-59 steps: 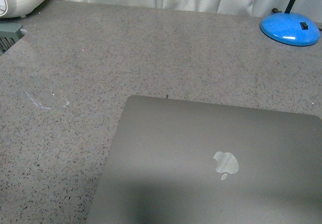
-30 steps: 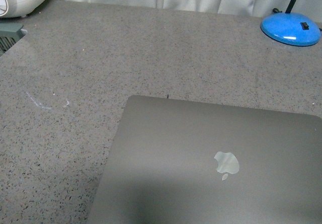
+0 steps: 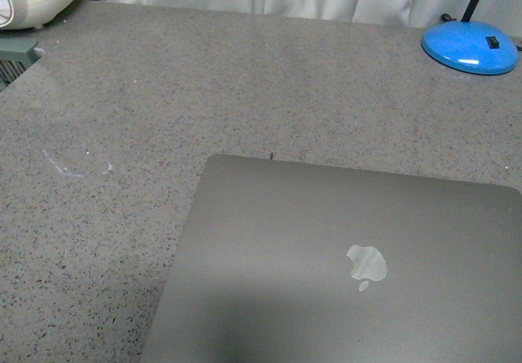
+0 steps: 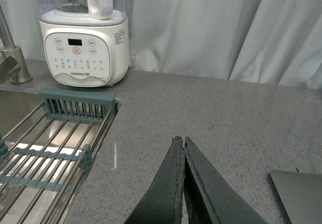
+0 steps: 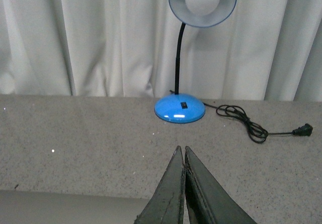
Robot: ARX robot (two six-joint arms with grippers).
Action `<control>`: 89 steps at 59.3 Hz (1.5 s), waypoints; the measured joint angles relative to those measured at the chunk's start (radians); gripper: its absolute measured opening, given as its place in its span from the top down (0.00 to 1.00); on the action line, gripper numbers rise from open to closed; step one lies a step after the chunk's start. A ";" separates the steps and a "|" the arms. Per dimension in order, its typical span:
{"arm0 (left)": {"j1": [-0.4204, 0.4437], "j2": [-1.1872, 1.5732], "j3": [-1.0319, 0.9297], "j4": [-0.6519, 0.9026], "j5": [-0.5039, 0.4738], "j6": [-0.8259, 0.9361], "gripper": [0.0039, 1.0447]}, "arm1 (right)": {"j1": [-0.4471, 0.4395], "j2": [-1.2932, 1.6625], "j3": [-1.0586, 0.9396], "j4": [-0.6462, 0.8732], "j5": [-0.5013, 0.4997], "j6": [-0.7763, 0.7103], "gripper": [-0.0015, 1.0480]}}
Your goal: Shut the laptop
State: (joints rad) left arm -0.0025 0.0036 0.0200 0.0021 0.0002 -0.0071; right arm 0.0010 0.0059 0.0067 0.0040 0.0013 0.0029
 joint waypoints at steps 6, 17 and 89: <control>0.000 0.000 0.000 0.000 0.000 0.000 0.96 | 0.000 0.002 0.000 -0.004 0.000 0.000 0.99; 0.000 0.000 0.000 0.000 0.000 0.000 0.76 | 0.000 0.000 0.000 -0.004 -0.001 -0.002 0.80; 0.000 0.000 0.000 0.000 0.000 0.002 0.06 | 0.000 0.000 0.000 -0.004 -0.001 -0.001 0.09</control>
State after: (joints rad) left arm -0.0025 0.0040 0.0196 0.0021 0.0002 -0.0051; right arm 0.0010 0.0059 0.0067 -0.0002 0.0002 0.0017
